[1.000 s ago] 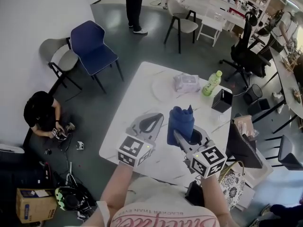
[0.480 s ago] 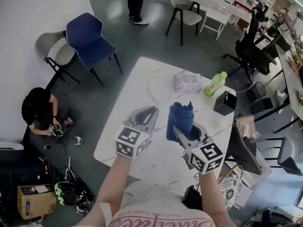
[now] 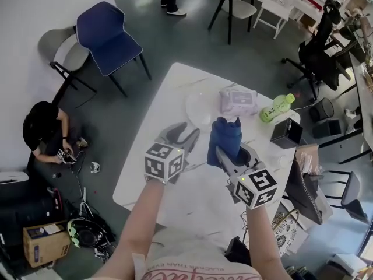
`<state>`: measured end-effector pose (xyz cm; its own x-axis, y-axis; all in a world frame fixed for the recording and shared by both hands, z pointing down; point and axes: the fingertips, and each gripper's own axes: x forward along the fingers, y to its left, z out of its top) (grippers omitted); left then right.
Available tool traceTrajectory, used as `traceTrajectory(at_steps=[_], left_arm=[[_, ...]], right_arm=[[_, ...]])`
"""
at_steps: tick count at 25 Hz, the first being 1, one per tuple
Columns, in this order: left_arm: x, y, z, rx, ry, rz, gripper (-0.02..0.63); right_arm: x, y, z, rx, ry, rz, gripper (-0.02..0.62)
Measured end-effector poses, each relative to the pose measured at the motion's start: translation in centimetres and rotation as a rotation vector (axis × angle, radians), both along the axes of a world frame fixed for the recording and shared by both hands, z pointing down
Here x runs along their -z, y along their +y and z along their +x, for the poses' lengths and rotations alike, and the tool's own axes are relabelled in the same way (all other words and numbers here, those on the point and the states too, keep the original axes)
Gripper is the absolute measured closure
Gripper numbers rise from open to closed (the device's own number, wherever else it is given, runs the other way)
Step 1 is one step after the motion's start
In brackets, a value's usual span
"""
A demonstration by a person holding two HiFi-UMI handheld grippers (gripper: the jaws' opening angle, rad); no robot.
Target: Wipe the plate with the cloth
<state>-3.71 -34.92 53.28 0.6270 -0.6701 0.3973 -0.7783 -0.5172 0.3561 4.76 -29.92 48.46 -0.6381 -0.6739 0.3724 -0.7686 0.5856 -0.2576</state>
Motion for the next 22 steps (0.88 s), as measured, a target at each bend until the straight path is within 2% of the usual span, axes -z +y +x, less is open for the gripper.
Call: traceTrajectory(at_steps=[10, 13, 19, 22], left_arm=[[-8.6, -5.2, -0.8, 0.127, 0.142, -0.302, 0.446], [-10.4, -6.0, -0.8, 0.151, 0.174, -0.361, 0.446], [-12.1, -7.6, -0.9, 0.197, 0.150, -0.429, 0.446], [-13.0, -8.0, -0.5, 0.212, 0.091, -0.490, 0.446]], right_arm=[[-5.1, -4.5, 0.7, -0.038, 0.014, -0.089, 0.472], [-6.3, -5.2, 0.6, -0.042, 0.014, -0.108, 0.472], [-7.6, -5.9, 0.7, -0.027, 0.021, -0.133, 0.472], [-8.7, -6.0, 0.9, -0.031, 0.031, -0.160, 0.472]])
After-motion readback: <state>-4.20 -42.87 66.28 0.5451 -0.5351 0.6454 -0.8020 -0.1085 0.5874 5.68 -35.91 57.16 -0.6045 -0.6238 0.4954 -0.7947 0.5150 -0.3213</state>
